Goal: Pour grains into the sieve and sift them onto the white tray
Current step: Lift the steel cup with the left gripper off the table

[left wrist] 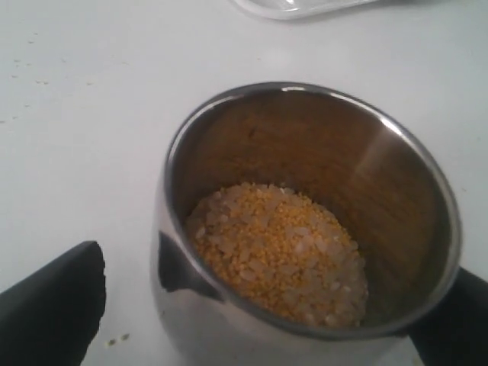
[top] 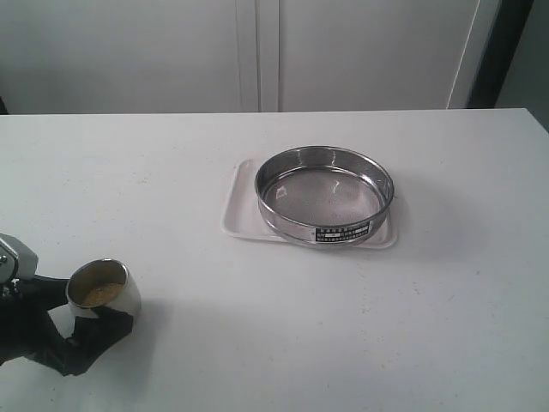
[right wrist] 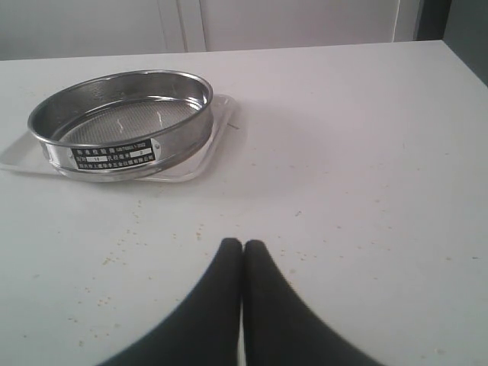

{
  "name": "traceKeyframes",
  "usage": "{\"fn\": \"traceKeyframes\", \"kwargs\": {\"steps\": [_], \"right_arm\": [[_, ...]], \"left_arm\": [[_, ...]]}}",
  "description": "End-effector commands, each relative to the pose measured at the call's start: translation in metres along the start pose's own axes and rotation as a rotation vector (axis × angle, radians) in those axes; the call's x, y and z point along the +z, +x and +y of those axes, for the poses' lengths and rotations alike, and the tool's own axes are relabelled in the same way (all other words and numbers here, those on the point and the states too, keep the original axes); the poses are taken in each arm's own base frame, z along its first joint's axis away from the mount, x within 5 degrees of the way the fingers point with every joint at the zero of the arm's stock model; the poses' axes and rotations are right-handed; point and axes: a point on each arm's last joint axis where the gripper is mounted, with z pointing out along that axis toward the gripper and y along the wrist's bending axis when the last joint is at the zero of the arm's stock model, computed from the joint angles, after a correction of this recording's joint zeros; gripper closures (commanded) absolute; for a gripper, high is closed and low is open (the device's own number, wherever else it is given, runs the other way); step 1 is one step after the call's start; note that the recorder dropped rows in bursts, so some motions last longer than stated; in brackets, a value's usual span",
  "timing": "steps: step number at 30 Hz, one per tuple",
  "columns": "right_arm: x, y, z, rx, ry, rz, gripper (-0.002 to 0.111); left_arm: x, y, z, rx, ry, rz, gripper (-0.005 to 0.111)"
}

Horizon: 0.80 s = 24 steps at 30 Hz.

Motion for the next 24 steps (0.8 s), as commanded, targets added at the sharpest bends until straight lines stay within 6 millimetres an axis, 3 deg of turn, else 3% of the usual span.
{"fn": "traceKeyframes", "kwargs": {"steps": [1, 24], "right_arm": [[0.000, 0.000, 0.000, 0.000, -0.005, -0.013, 0.108], [0.000, 0.000, 0.000, 0.000, -0.005, -0.013, 0.108]], "left_arm": [[0.000, 0.000, 0.001, -0.005, -0.003, -0.002, 0.002], [0.008, -0.015, 0.012, 0.022, -0.001, -0.045, 0.002]]}}
